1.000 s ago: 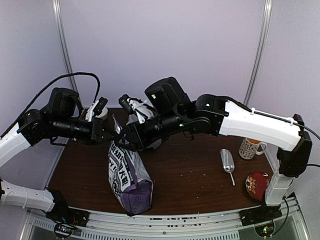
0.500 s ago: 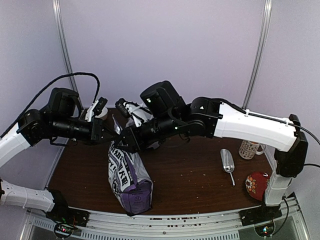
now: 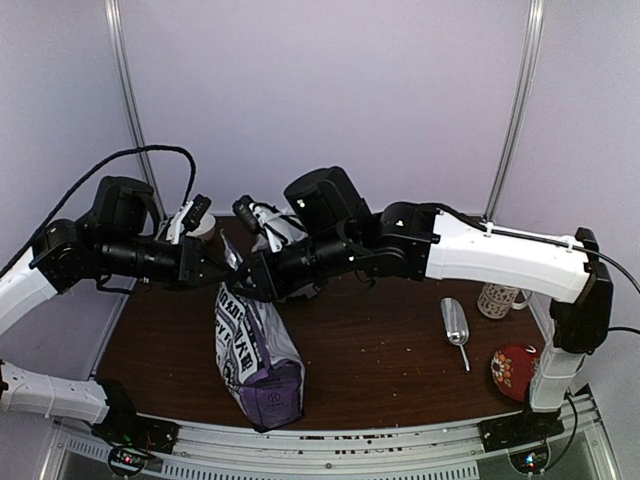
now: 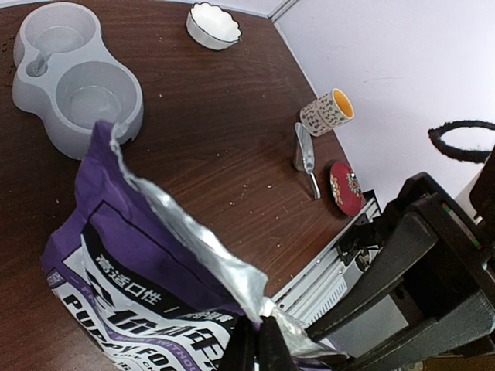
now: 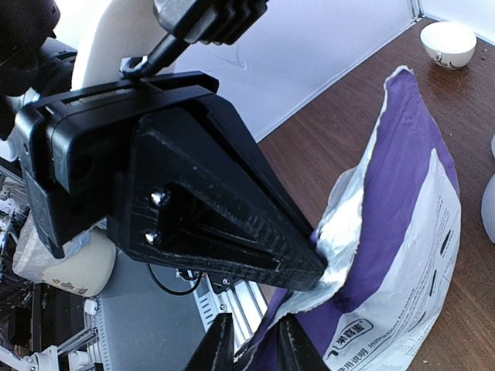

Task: Serve the pet food
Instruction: Adjust the pet food bag at the corner of the board.

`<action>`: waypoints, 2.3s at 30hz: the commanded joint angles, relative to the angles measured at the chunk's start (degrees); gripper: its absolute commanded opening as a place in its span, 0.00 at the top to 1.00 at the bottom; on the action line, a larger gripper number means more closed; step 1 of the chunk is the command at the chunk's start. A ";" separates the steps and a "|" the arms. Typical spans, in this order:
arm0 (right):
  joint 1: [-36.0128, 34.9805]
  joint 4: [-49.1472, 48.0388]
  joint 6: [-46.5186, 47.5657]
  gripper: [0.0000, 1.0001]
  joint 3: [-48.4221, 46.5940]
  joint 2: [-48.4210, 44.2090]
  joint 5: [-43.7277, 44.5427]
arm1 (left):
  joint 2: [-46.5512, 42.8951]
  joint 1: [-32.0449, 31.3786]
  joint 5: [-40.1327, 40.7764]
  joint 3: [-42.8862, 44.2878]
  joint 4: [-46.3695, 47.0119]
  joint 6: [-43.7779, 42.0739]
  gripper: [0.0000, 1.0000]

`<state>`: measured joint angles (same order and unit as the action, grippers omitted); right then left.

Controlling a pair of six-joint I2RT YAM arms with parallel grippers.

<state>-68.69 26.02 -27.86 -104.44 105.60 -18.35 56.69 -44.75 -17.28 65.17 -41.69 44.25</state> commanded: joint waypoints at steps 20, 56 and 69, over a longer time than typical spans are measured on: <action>2.37 -4.83 -7.54 0.78 3.68 -2.51 -2.73 | -2.54 -0.51 -0.58 0.60 4.37 -1.36 0.96; 2.10 2.51 -0.09 1.00 3.43 -5.67 3.80 | -1.15 -0.51 -2.11 -1.32 9.78 0.93 0.57; 2.03 1.58 0.26 1.00 4.42 -6.52 3.85 | 0.95 -0.51 -1.30 -2.97 11.39 0.95 0.75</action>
<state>-67.05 27.24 -28.42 -101.10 101.27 -14.98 57.34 -45.01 -18.92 63.18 -33.89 45.63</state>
